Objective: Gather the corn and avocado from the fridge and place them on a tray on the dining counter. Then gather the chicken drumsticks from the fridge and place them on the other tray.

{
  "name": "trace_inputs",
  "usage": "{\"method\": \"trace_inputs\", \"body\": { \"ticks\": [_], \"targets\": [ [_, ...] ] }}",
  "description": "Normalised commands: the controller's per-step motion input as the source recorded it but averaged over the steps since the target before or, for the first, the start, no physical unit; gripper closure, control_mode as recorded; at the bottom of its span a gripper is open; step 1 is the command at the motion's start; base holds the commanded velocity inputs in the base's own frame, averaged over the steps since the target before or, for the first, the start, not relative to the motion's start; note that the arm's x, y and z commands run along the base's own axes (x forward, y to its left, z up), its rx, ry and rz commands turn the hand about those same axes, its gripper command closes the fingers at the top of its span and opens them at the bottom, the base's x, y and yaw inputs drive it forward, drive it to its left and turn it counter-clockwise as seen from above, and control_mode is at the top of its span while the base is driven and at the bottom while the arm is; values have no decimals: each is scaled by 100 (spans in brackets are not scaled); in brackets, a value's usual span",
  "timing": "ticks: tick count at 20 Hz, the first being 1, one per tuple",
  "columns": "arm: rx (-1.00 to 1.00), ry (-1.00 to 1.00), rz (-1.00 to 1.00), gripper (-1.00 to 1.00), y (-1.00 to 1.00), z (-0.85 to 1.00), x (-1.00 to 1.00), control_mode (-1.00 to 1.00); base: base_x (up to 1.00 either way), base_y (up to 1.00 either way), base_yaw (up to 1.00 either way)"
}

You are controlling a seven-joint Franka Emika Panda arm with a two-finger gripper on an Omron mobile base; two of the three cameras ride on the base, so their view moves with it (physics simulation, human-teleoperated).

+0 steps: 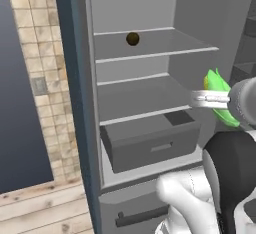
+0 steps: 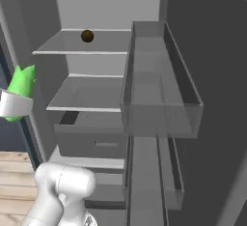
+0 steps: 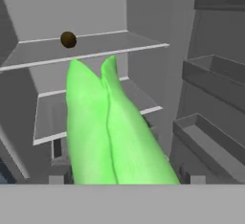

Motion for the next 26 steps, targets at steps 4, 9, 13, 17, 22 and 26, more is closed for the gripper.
{"method": "trace_inputs", "body": {
  "ticks": [4, 9, 13, 17, 22, 26],
  "targets": [
    [0, 0, 0, 100, 0, 0, 0, 100, -82, 56, -3],
    [0, 0, 0, 100, 0, 0, 0, 100, -84, 56, -14],
    [0, 0, 0, 100, 0, 0, 0, 100, -89, 45, -24],
    [0, 0, 0, 100, 0, 0, 0, 100, -90, 18, -34],
    [0, 0, 0, 100, 0, 0, 0, 100, -75, 20, -42],
    [0, 0, 0, 100, 0, 0, 0, 100, -92, 23, -46]
  ]
}}
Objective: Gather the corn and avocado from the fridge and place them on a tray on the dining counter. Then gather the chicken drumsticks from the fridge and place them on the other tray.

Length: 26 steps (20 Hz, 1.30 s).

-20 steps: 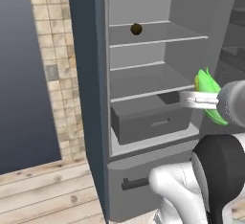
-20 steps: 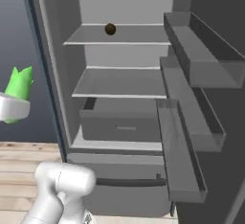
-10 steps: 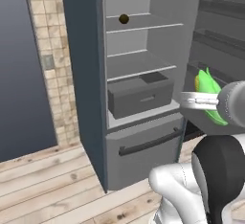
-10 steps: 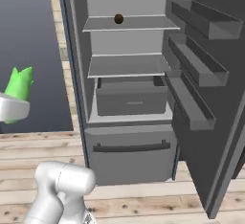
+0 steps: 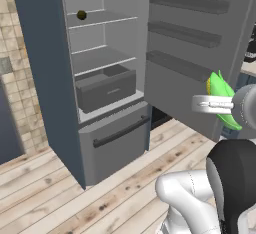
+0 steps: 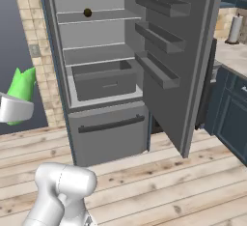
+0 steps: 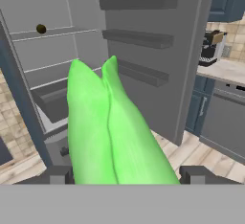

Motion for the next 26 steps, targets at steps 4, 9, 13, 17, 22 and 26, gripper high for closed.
{"method": "trace_inputs", "body": {
  "ticks": [4, 9, 13, 17, 22, 26],
  "targets": [
    [0, 0, 0, 100, 0, 0, 0, 100, -98, 43, -45],
    [0, 0, 0, 100, 0, 0, 0, 100, -98, 42, -42],
    [0, 0, 0, 100, 0, 0, 0, 100, -100, 22, -40],
    [0, 0, 0, 100, 0, 0, 0, 100, -100, 1, -40],
    [0, 0, 0, 100, 0, 0, 0, 100, -100, -19, -35],
    [0, 0, 0, 100, 0, 0, 0, 100, -95, -56, -27]
  ]
}}
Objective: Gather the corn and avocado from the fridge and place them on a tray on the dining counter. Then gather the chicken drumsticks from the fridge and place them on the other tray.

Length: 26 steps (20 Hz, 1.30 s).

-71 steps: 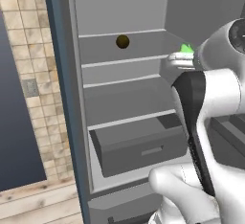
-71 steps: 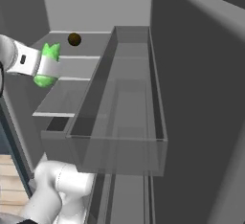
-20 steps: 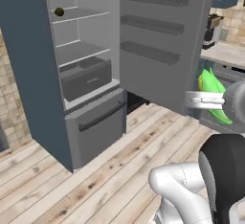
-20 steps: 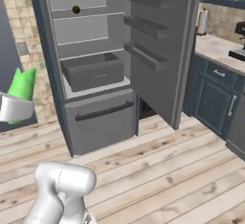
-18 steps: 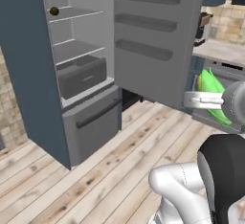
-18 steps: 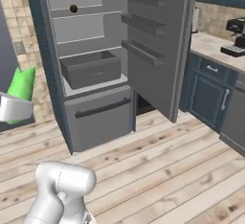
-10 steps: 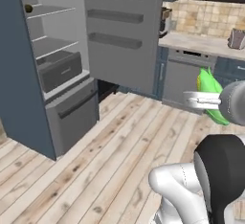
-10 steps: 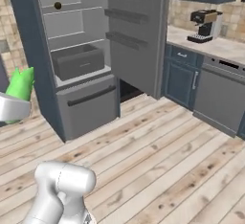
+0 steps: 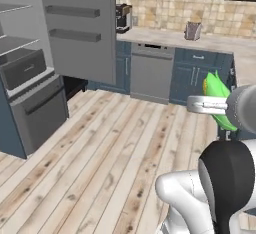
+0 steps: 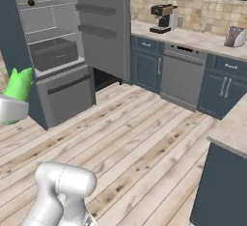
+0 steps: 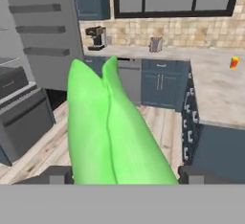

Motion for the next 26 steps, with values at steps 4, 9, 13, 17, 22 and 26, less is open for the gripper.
{"method": "trace_inputs", "body": {
  "ticks": [4, 9, 13, 17, 22, 26],
  "targets": [
    [0, 0, 0, 100, 0, 0, 0, 100, -39, -96, -17],
    [0, 0, 0, 100, 0, 0, 0, 100, -9, -100, -9],
    [0, 0, 0, 100, 0, 0, 0, 100, -2, -100, -8],
    [0, 0, 0, 100, 0, 0, 0, 100, 0, -100, -6],
    [0, 0, 0, 100, 0, 0, 0, 100, 0, -100, -5],
    [0, 0, 0, 100, 0, 0, 0, 100, 0, -100, -3]
  ]
}}
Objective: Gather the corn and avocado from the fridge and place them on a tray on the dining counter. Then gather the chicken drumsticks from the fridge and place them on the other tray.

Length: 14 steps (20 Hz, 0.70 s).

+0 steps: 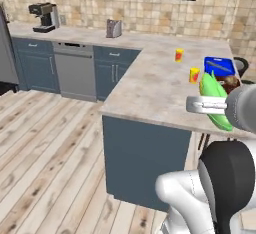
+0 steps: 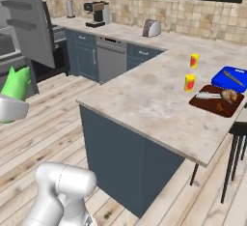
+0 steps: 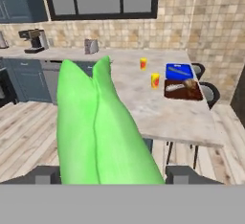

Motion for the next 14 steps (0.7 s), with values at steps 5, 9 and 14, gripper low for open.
{"method": "trace_inputs", "body": {
  "ticks": [5, 9, 14],
  "targets": [
    [0, 0, 0, 100, 0, 0, 0, 100, 1, -100, -1],
    [0, 0, 0, 100, 0, 0, 0, 100, 2, -100, 0],
    [0, 0, 0, 100, 0, 0, 0, 100, 0, -100, 2]
  ]
}}
